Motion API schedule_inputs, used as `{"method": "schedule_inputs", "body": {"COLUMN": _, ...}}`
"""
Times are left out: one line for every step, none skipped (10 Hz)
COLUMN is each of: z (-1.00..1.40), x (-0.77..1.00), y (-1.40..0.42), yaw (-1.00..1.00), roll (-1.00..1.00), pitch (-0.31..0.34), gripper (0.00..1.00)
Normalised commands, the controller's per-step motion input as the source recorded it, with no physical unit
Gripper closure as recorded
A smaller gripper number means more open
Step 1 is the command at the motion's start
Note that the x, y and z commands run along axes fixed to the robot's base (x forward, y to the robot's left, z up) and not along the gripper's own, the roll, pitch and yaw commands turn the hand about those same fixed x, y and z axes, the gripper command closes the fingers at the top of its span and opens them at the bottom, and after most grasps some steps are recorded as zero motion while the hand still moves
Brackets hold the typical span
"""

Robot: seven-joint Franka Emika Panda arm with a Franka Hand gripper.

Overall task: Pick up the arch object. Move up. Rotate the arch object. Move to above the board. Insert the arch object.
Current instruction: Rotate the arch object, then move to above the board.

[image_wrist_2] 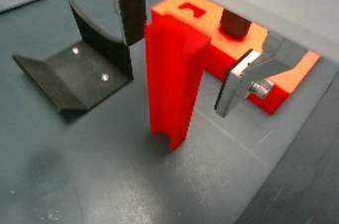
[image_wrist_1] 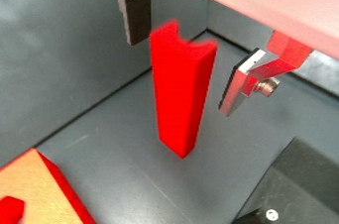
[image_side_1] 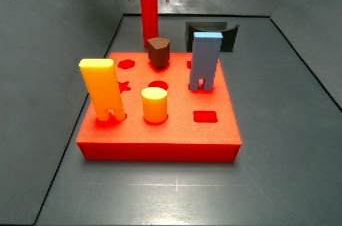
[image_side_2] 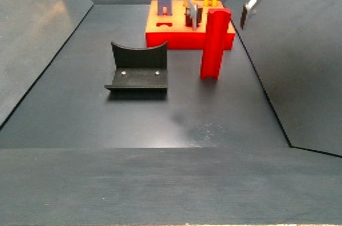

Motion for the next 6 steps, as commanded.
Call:
{"method": "schedule_inputs", "body": {"z": -0.24, "x": 0.01, "y": -0.01, "yaw": 0.04, "roll": -0.01, "pitch": -0.059, "gripper": 0.0}}
{"method": "schedule_inputs", "body": {"z": 0.0, "x": 0.0, "y": 0.0, "yaw": 0.04, "roll": -0.01, "pitch": -0.058, "gripper": 1.0}}
{"method": "schedule_inputs", "body": {"z": 1.0, "x": -0.11, "y": -0.03, "yaw": -0.05, "roll": 0.22, "pitch": -0.135, "gripper": 1.0}}
{"method": "schedule_inputs", "body": {"z": 1.0, "x": -0.11, "y": -0.03, "yaw": -0.05, "roll": 0.22, "pitch": -0.124, "gripper": 1.0}}
{"method": "schedule_inputs", "body": {"z": 1.0, "x": -0.12, "y": -0.03, "yaw": -0.04, "roll": 0.21, "pitch": -0.077, "gripper": 1.0}}
{"method": "schedule_inputs", "body": {"z": 1.0, "x": -0.11, "y": -0.03, "yaw": -0.02, "roll": 0.2, "pitch": -0.025, "gripper": 1.0}}
